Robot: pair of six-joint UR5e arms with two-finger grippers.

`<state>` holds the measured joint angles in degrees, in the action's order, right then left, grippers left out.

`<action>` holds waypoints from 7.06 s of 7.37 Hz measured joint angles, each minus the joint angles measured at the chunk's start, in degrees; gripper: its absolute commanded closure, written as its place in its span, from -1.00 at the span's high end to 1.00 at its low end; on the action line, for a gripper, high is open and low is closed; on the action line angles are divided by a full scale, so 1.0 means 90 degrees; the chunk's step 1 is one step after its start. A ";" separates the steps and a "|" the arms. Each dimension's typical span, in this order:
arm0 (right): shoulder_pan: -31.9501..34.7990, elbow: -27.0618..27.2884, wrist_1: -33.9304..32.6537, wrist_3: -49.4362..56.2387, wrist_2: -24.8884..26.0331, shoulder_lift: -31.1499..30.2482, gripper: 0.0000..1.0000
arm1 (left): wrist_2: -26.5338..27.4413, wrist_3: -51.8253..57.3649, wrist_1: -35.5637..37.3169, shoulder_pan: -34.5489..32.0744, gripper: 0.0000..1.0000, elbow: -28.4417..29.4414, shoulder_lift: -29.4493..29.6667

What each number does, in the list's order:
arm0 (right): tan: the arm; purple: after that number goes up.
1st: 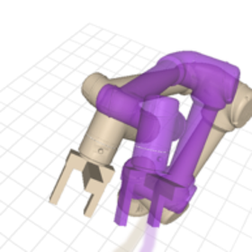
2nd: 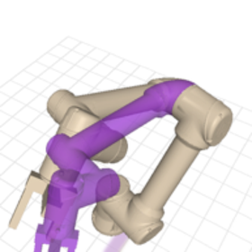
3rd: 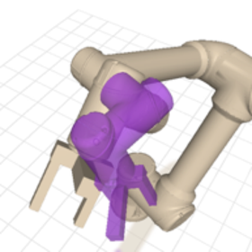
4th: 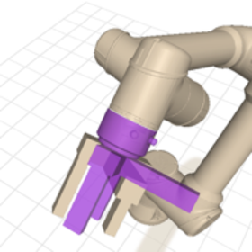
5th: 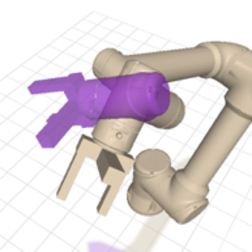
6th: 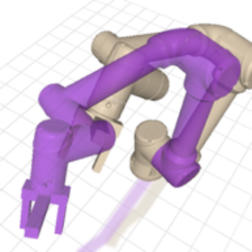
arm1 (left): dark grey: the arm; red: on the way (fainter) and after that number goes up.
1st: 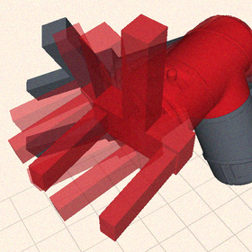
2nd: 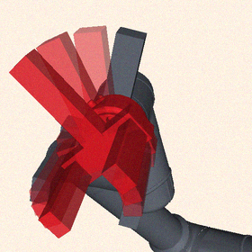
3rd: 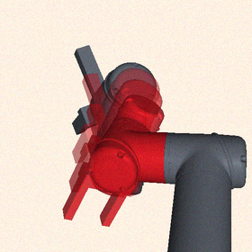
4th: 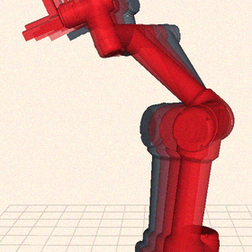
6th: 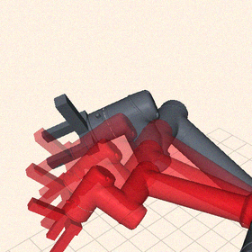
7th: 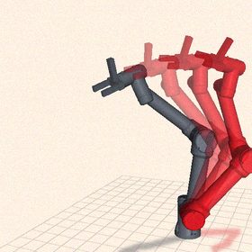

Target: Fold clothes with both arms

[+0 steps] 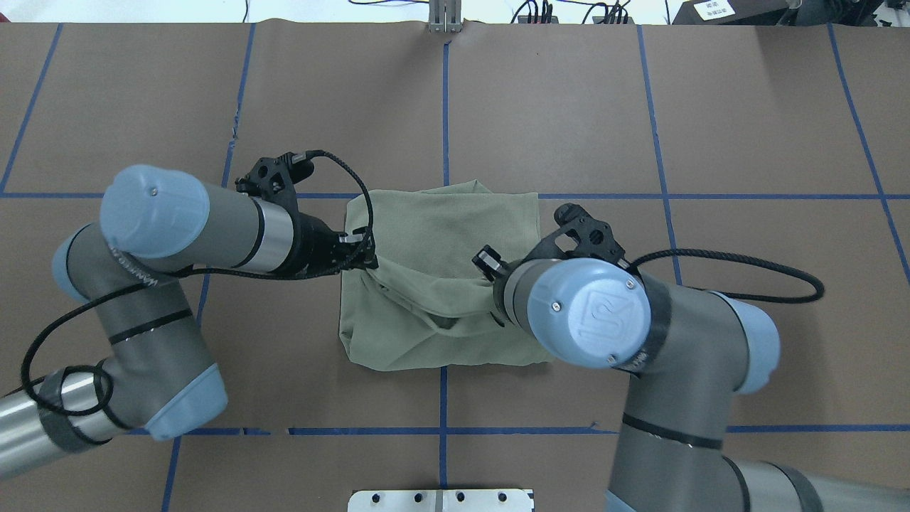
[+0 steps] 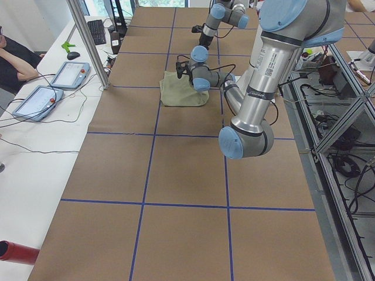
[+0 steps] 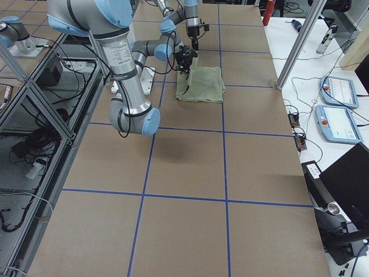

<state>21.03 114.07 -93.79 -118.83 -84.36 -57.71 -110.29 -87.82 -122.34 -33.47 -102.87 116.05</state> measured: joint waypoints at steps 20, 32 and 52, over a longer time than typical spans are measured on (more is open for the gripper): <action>0.0555 -0.3780 0.1073 0.3853 -0.0639 0.1528 1.00 | -0.1182 0.3263 -0.0196 -0.1622 1.00 0.2073 0.0579; 0.2895 -0.5166 0.1278 0.6179 -0.1430 0.1850 1.00 | 0.0173 0.2441 0.0372 -0.0368 1.00 0.1996 0.0744; 0.6942 -0.1806 -0.1161 1.3618 -0.5316 -0.2243 1.00 | -0.1939 1.0911 0.3033 -0.5896 1.00 0.1447 -0.0970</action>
<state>83.51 97.82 -104.24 3.73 -132.21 -77.90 -127.75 10.38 -95.04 -86.54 -89.84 107.32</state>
